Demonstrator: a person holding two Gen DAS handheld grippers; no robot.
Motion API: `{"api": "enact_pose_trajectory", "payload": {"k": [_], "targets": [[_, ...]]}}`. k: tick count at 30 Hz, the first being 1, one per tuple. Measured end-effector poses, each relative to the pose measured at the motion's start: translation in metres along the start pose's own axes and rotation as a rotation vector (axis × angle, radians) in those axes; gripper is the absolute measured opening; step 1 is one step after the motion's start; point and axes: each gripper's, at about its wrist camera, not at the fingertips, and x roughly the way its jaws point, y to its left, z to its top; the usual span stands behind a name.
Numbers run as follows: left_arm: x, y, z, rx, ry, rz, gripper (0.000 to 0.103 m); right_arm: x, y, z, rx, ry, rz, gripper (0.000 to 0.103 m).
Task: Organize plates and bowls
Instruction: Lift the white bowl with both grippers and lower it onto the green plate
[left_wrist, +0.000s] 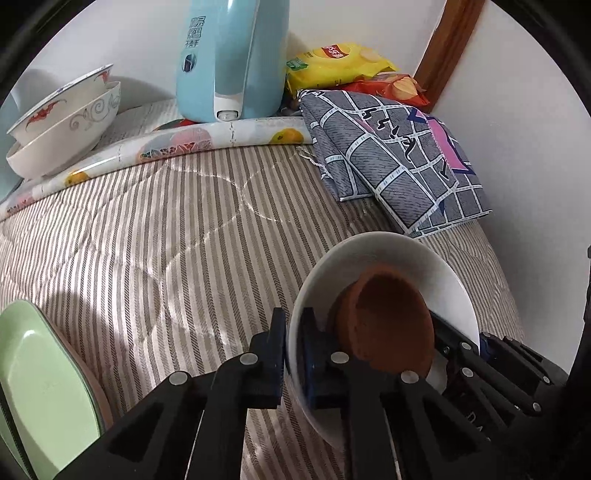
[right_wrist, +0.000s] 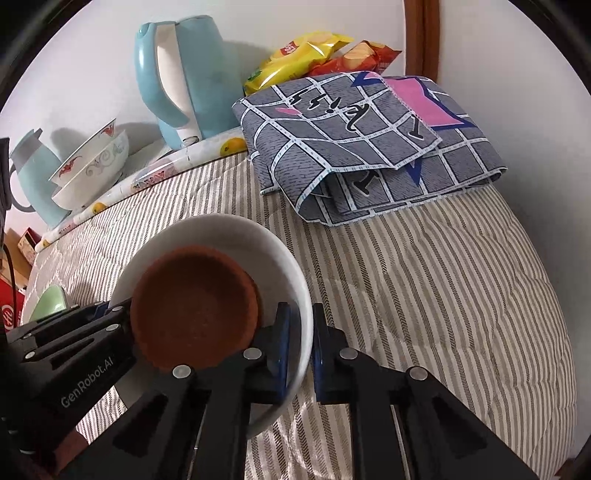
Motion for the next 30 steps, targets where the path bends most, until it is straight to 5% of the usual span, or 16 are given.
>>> {"api": "enact_pose_trajectory", "payload": {"k": [30], "targets": [[-0.076,0.003,-0.024,0.014,-0.067,-0.005,0.009,-0.075,0.022,-0.027,0.015,-0.078,-0.002,0.01]]}}
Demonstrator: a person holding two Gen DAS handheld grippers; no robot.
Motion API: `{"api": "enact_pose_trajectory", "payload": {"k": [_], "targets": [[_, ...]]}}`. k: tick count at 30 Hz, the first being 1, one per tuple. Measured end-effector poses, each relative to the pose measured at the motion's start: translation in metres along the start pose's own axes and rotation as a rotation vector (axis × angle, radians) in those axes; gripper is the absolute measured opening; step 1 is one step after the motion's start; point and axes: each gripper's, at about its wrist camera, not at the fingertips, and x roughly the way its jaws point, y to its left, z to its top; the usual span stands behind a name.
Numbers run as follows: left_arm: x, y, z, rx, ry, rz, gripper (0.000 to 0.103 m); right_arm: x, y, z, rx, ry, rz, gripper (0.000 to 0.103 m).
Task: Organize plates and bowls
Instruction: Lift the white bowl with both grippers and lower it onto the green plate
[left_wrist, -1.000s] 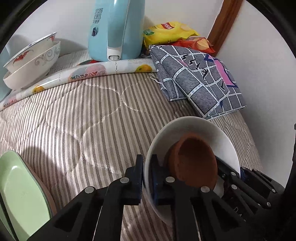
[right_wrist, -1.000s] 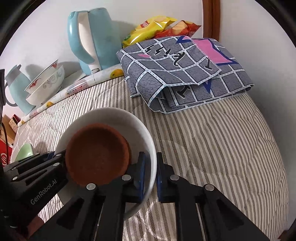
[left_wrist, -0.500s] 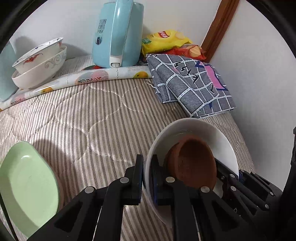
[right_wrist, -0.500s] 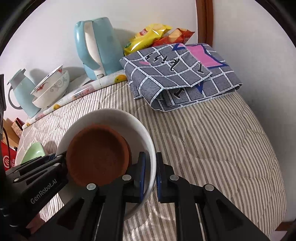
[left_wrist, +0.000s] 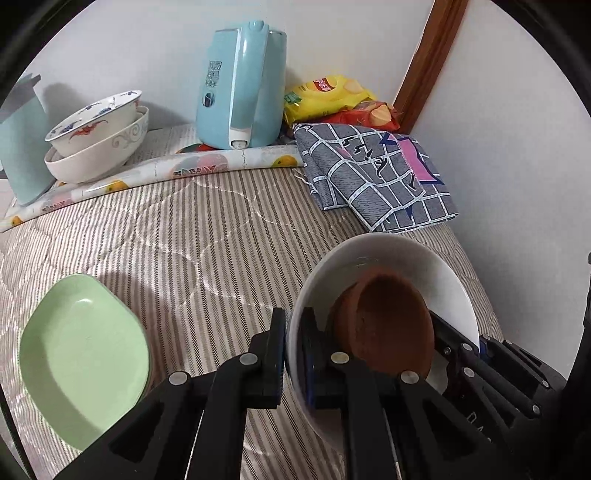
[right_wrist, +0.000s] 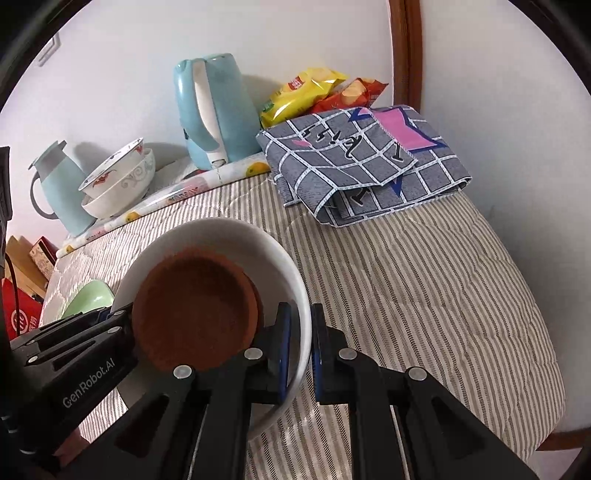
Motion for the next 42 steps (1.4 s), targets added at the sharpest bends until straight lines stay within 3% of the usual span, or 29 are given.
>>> {"api": "enact_pose_trajectory", "payload": {"k": [42], "targets": [[-0.058,0.054,-0.014,-0.026,-0.057,0.019,0.009,-0.033,0.061,-0.015,-0.047,-0.045,0.026,0.009]]}}
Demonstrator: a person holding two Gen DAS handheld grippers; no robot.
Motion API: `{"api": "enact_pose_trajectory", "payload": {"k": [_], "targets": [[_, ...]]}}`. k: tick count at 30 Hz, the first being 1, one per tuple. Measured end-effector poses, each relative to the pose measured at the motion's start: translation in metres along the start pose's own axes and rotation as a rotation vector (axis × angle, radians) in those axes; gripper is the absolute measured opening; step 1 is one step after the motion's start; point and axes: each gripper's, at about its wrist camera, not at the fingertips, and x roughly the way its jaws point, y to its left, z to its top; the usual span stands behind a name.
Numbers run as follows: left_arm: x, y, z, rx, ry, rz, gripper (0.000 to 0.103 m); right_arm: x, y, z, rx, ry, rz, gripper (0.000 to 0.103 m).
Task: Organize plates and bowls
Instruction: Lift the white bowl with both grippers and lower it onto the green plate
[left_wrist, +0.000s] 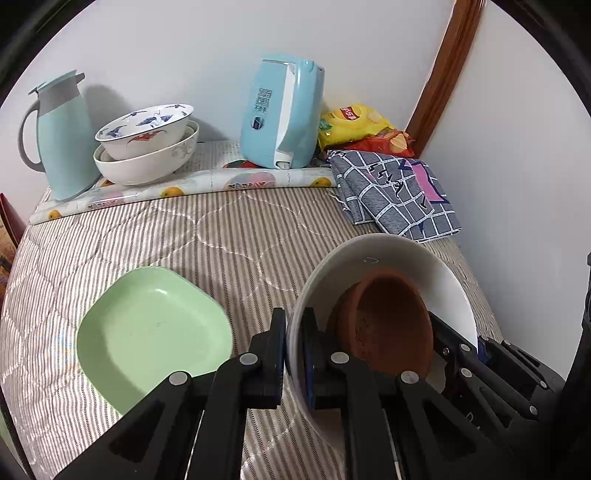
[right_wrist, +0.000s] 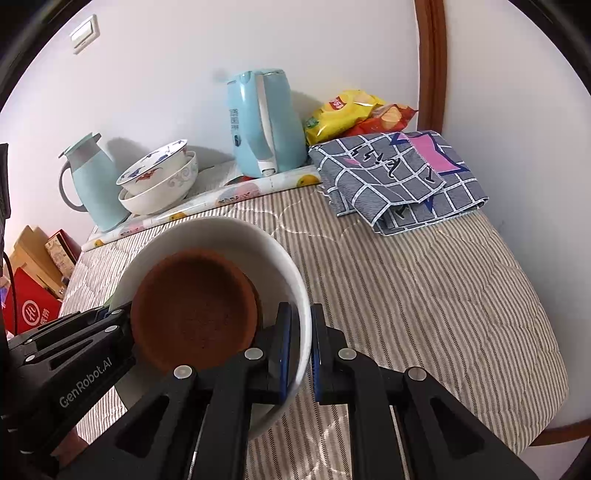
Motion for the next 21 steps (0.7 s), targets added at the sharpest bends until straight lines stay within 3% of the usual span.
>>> {"api": "enact_pose_trajectory", "payload": {"k": [21], "targets": [[-0.02,0.042,-0.004,-0.044,-0.025,0.028,0.009,-0.003,0.044,-0.002,-0.055,-0.014,0.031,0.009]]}}
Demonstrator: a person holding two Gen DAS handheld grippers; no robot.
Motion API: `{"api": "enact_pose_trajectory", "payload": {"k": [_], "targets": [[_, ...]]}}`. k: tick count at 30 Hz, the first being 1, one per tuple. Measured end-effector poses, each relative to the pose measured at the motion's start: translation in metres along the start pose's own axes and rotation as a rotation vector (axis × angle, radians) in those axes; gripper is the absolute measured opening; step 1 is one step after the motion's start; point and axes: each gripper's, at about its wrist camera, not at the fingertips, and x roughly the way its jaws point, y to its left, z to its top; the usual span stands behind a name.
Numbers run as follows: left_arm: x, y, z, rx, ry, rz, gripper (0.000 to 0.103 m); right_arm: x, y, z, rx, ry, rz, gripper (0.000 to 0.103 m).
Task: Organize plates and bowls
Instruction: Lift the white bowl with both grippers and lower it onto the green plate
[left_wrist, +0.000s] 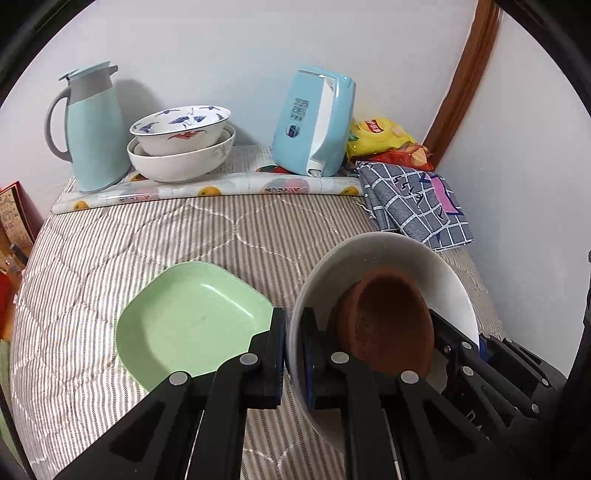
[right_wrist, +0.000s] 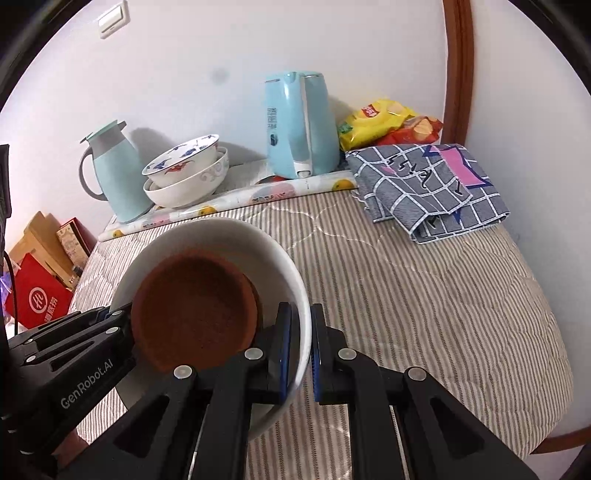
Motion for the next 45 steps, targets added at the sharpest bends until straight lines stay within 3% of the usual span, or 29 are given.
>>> {"api": "enact_pose_trajectory", "payload": {"k": [16,45], "targets": [[0.001,0.033,0.0,-0.038,0.007,0.006,0.009,0.012,0.03,0.002,-0.035,0.014,0.005,0.009],[0.038,0.1,-0.003,-0.116,0.079,0.069,0.009,0.075,0.081,-0.006,-0.081,0.106,0.066,0.009]]}}
